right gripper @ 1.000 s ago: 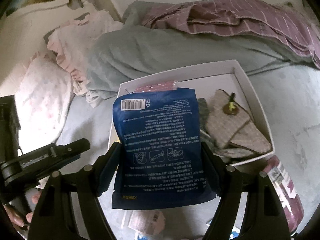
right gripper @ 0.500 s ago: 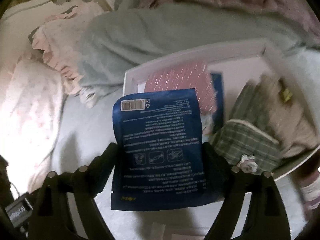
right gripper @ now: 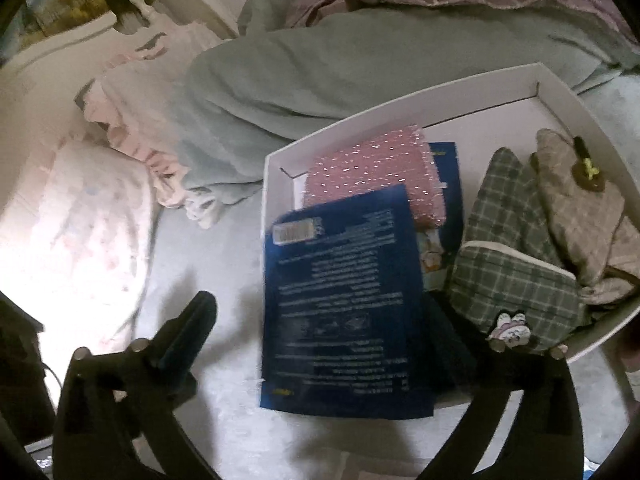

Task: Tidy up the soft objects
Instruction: 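Lower the dark blue bag into the tray and open the right tool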

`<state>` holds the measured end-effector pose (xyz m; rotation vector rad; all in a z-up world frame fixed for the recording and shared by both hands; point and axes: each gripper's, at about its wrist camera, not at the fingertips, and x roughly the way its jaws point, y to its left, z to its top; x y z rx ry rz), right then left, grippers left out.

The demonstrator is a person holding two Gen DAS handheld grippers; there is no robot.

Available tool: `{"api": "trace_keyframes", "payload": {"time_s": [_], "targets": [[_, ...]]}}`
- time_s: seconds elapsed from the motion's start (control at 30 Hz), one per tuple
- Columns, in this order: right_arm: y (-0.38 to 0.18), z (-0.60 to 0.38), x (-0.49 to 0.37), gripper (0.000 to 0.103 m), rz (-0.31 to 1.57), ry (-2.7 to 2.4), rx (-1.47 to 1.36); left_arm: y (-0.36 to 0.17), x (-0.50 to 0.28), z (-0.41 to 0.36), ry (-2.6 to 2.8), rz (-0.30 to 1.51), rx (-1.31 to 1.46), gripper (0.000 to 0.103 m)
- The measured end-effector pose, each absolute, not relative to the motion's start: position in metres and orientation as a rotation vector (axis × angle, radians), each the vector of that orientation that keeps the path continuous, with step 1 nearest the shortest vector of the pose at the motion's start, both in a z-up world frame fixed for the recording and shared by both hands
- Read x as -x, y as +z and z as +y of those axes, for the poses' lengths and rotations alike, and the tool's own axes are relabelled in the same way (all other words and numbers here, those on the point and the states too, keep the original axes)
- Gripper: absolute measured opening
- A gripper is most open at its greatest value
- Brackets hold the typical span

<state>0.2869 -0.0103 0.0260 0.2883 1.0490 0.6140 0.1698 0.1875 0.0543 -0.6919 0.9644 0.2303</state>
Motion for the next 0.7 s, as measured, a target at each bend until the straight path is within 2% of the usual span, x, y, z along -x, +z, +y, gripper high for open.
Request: {"api": "trace_keyframes", "payload": {"time_s": [0.27, 0.33, 0.4, 0.43, 0.5, 0.63, 0.7], "targets": [[0.041, -0.024, -0.282, 0.101, 1.004, 0.581, -0.306, 0.046, -0.177, 0.187, 0.246, 1.004, 0.696, 0.049], [0.052, -0.022, -0.277, 0.094, 0.97, 0.599, -0.257, 0.045, -0.175, 0.19, 0.258, 1.001, 0.702, 0.049], [0.057, -0.02, -0.274, 0.078, 0.959, 0.594, -0.214, 0.045, -0.172, 0.194, 0.27, 0.992, 0.714, 0.049], [0.057, -0.019, -0.273, 0.074, 0.965, 0.59, -0.193, 0.045, -0.171, 0.195, 0.272, 0.99, 0.718, 0.049], [0.055, -0.011, -0.271, 0.053, 1.022, 0.585, -0.103, 0.044, -0.17, 0.197, 0.277, 0.991, 0.723, 0.049], [0.041, 0.004, -0.266, 0.039, 1.193, 0.609, 0.03, 0.041, -0.168, 0.202, 0.289, 0.992, 0.745, 0.049], [0.035, 0.011, -0.264, 0.033, 1.205, 0.581, 0.094, 0.041, -0.168, 0.203, 0.287, 0.991, 0.748, 0.049]]}}
